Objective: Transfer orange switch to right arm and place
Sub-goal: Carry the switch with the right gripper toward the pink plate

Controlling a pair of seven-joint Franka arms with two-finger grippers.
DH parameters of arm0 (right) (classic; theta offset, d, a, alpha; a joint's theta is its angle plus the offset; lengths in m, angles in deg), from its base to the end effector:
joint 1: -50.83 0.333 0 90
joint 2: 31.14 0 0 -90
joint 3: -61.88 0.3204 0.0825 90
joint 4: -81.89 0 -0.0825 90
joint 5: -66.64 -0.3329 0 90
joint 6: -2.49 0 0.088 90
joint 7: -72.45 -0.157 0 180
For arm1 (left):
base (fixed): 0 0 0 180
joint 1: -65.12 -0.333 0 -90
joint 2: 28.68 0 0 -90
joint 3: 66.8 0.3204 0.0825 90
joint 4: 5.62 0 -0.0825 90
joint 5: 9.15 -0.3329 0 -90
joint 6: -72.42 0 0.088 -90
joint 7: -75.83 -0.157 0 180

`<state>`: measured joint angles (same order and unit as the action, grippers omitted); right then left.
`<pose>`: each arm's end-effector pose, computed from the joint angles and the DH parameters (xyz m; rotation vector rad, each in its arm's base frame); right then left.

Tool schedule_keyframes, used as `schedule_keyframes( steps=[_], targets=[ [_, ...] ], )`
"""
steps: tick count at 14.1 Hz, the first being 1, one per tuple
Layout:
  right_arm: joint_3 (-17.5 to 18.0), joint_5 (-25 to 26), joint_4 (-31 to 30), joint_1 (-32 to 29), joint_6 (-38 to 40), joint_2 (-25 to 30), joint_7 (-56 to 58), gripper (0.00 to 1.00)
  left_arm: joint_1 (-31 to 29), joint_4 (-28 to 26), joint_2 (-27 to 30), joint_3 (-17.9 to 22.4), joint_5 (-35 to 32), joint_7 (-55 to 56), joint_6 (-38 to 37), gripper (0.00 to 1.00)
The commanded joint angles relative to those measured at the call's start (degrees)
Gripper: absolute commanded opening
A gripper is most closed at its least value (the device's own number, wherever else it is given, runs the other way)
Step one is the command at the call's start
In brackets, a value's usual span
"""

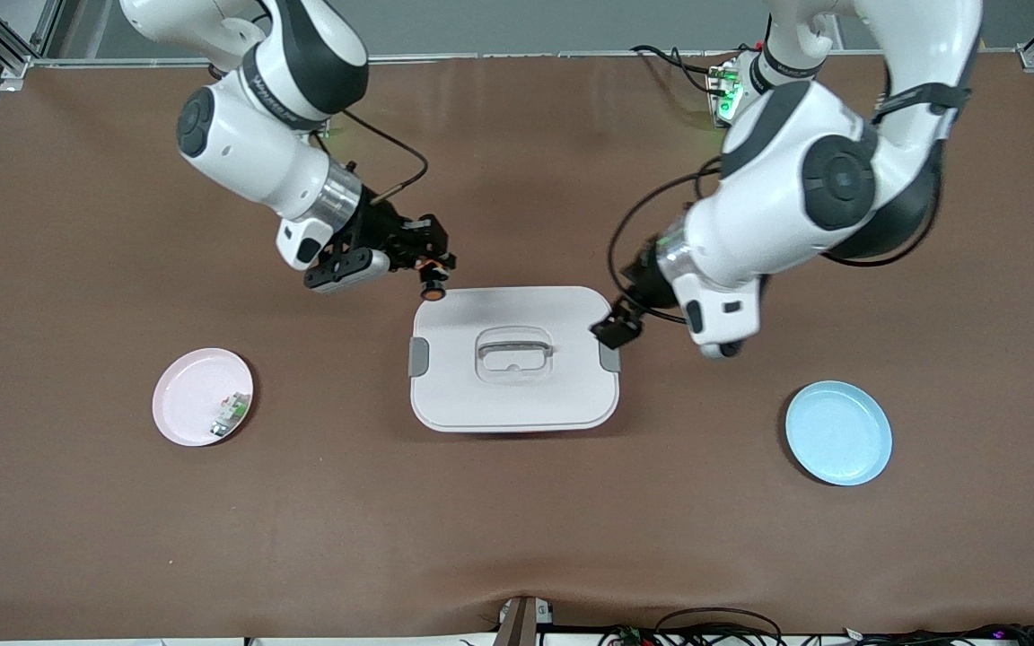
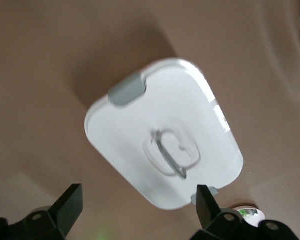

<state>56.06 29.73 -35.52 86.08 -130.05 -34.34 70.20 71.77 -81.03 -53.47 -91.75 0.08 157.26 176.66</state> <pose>0.4648 0.3016 0.4240 -2.5935 -0.1048 -0.0722 0.5648 -0.3127 0.4875 2.5361 1.2989 -0.3138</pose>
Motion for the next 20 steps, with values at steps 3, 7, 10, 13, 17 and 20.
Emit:
schedule_keyframes(
  steps=[3, 7, 10, 13, 17, 20],
  targets=[
    [0.55, 8.41, 0.95, -11.24, 8.51, 1.09, 21.28, 0.00, -9.36, -0.79, 2.74, -0.01, -2.55, -25.57, -2.63, 1.00],
    [0.55, 25.10, 3.67, -15.82, 11.42, 0.83, 28.87, 0.00, -9.81, -0.87, 5.11, -0.01, -13.07, -30.10, -6.23, 1.00],
    [0.55, 32.50, 5.34, -17.84, 13.36, 0.57, 34.83, 0.00, -10.24, -0.87, 7.39, 0.08, -15.74, -37.10, -10.27, 1.00],
    [0.55, 35.23, 6.14, -21.53, 13.45, 0.13, 45.36, 0.00, -13.58, -0.96, 9.32, -0.01, -15.74, -43.71, -12.91, 1.00],
    [0.55, 35.77, 6.84, -28.03, 13.27, -2.41, 59.25, 0.00, -10.87, -6.92, 17.65, 9.28, -13.81, -61.34, -14.32, 1.00],
    [0.55, 35.77, 9.65, -32.25, 12.92, -7.68, 67.70, 0.00, -7.36, -13.86, 24.42, 15.88, -11.35, -68.59, -15.20, 1.00]
  ],
)
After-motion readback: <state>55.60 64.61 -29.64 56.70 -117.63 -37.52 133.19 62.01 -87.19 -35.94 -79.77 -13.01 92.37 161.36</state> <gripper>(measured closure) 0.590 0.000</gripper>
